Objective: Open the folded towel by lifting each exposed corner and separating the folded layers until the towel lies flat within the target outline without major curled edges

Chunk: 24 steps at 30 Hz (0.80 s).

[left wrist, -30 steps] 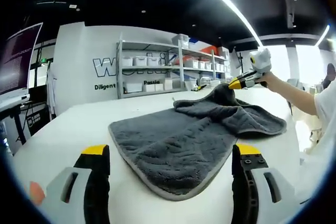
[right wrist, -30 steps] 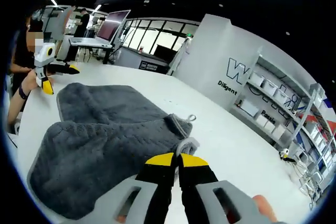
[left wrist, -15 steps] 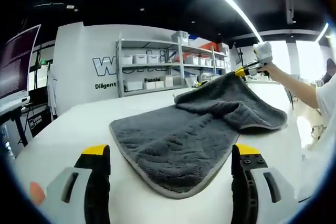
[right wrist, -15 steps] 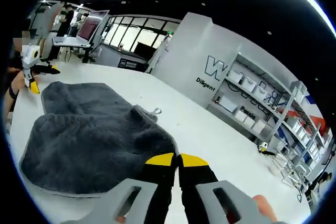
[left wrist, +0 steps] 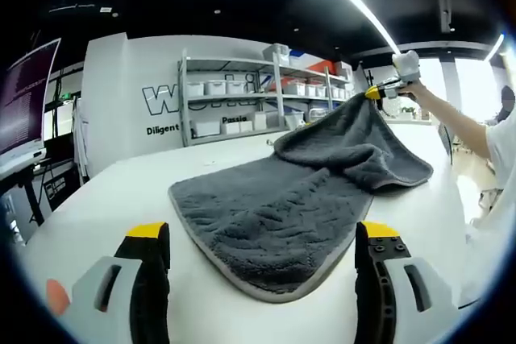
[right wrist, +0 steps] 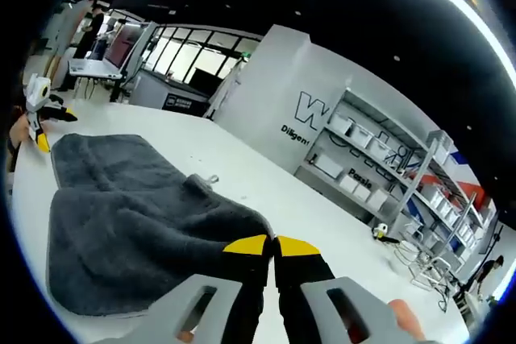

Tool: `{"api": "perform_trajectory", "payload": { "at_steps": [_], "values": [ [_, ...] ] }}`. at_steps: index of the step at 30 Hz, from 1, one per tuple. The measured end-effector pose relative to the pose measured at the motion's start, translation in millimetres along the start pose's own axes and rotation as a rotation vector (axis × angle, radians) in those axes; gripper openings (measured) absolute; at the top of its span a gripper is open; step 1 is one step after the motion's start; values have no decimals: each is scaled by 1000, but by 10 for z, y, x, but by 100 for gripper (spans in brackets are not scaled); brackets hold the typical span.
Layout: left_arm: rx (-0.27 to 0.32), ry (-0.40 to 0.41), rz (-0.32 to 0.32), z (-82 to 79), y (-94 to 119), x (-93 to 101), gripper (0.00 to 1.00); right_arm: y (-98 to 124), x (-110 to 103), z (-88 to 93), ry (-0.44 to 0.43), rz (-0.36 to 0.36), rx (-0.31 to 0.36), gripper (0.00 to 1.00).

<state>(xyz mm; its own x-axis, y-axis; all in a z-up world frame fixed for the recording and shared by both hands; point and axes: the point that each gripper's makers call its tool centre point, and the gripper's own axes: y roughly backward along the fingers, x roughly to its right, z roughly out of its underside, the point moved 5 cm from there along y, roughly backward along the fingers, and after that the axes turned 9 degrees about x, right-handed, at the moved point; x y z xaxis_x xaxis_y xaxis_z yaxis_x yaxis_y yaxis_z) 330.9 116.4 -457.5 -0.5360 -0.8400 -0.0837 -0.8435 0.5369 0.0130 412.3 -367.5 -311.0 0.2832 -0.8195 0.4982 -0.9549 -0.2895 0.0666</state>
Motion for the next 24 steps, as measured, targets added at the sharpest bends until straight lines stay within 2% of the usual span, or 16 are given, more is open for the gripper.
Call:
{"api": "perform_trajectory", "payload": {
  "at_steps": [6,24],
  "values": [
    [0,-1,1,2,3,1,94,92,189,-43,32,49,-10,0],
    [-18,-8,-1,30,2,16,93,312,685,60,95,152,-73,0]
  ]
}}
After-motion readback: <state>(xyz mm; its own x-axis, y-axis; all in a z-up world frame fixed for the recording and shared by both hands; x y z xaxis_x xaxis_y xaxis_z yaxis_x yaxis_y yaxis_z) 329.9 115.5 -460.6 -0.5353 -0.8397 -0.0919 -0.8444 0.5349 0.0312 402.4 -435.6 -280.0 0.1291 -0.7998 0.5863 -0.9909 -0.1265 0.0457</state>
